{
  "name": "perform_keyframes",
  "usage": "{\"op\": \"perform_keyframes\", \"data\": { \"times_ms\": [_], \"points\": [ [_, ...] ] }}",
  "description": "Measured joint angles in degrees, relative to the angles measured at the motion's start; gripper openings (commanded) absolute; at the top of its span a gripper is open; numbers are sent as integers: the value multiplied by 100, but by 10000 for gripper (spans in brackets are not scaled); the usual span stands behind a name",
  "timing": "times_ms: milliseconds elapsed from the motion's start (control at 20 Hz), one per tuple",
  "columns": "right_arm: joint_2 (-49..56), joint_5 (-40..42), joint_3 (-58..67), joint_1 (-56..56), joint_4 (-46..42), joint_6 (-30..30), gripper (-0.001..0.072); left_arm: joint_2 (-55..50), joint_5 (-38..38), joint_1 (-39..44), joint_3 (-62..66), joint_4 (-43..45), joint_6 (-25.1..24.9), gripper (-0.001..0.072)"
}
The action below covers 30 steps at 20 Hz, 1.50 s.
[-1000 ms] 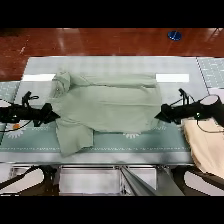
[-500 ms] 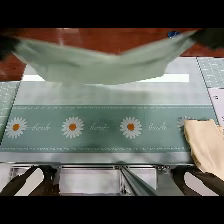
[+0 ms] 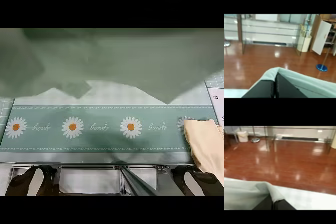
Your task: Fold the shirts.
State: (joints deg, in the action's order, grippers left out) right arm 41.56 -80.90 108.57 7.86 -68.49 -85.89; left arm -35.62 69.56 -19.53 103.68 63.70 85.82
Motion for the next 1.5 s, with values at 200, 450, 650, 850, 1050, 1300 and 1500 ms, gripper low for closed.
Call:
{"op": "perform_keyframes", "data": {
  "times_ms": [200,450,650,850,1050,1300,1500],
  "points": [
    [-444,-837,37,0,-299,-83,18,466,466,1252,90,1652,319,17],
    [-586,-1484,-573,-2,-402,-184,18,527,1165,2052,-625,2796,568,17],
    [-525,-992,-1943,-2,-367,-203,18,63,1250,2197,-1650,3071,719,18],
    [289,-9,-3163,-2,-188,35,18,-1027,647,2238,-2240,3102,866,18],
    [1790,935,-3473,-2,157,385,18,-2562,-188,2249,-2345,2905,970,17],
    [3969,1639,-2645,-2,444,509,18,-4614,-763,2194,-1759,2728,1502,18],
    [5204,1759,-1674,-2,516,315,18,-5858,-616,2109,-907,2153,1805,18]
  ]
}}
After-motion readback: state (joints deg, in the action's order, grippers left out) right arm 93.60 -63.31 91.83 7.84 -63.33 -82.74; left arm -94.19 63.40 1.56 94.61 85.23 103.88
